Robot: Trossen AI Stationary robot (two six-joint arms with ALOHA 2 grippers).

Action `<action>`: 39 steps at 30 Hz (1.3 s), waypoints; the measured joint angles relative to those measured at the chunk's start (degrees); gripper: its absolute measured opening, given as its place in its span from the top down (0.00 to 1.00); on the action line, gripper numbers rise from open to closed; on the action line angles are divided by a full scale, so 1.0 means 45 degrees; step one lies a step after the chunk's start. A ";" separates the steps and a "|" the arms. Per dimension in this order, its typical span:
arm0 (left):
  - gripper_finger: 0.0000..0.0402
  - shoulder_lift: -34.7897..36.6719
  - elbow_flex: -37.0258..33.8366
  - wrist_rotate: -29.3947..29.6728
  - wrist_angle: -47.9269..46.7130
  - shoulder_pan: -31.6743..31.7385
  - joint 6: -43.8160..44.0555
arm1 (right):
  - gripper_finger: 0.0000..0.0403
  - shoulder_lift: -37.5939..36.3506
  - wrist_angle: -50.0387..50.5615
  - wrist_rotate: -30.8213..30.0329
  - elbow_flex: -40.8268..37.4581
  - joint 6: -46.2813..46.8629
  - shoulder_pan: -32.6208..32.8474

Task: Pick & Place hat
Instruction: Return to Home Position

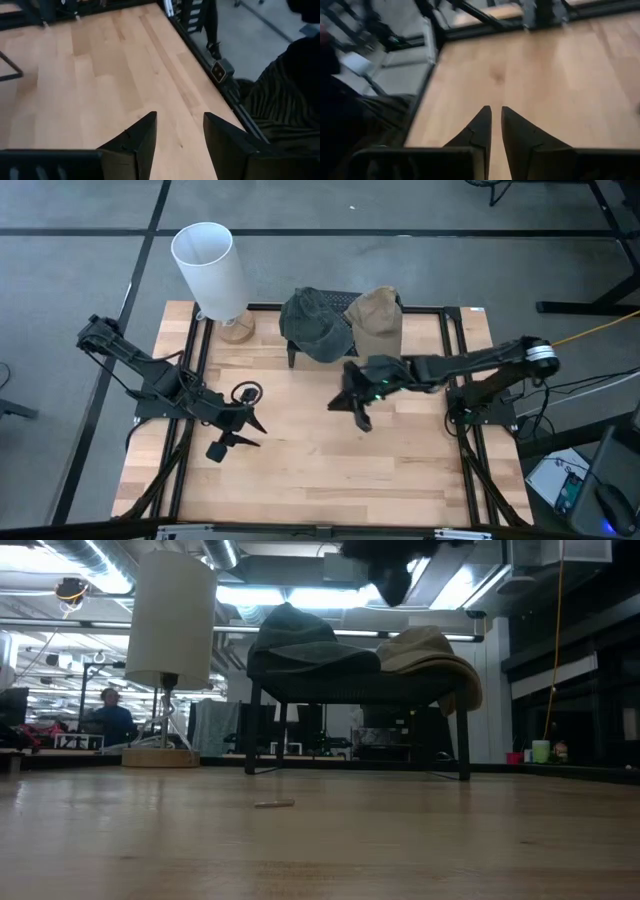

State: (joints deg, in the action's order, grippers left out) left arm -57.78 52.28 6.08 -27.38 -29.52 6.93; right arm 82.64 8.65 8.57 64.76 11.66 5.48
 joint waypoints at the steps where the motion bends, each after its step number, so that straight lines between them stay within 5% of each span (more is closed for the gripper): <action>1: 0.62 0.0225 -0.0439 -0.0114 0.0464 0.0000 0.0004 | 0.89 -0.0361 -0.0725 0.0031 -0.0694 0.0162 0.0084; 9: 0.62 0.2696 -0.3718 -0.1612 0.3741 0.0000 0.0508 | 0.89 -0.2751 -0.4810 0.0147 -0.5005 -0.0464 0.0606; 18: 0.62 0.5873 -0.6010 -0.1830 0.5522 0.0000 0.0766 | 0.89 -0.4645 -0.8091 0.2167 -0.8394 -0.2136 0.0592; 32: 0.62 0.9170 -0.7802 -0.0997 0.6057 0.0008 0.1535 | 0.89 -0.8237 -1.2181 0.2010 -1.3368 -0.3368 0.0437; 39: 0.62 1.0633 -0.7836 -0.1691 0.5303 0.0005 0.2556 | 0.89 -0.9691 -1.2095 0.2007 -1.4327 -0.3840 -0.0083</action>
State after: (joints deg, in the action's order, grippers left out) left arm -9.93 17.02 -1.53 -3.52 -29.50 18.43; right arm 39.03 -45.78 17.61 0.30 -5.62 5.11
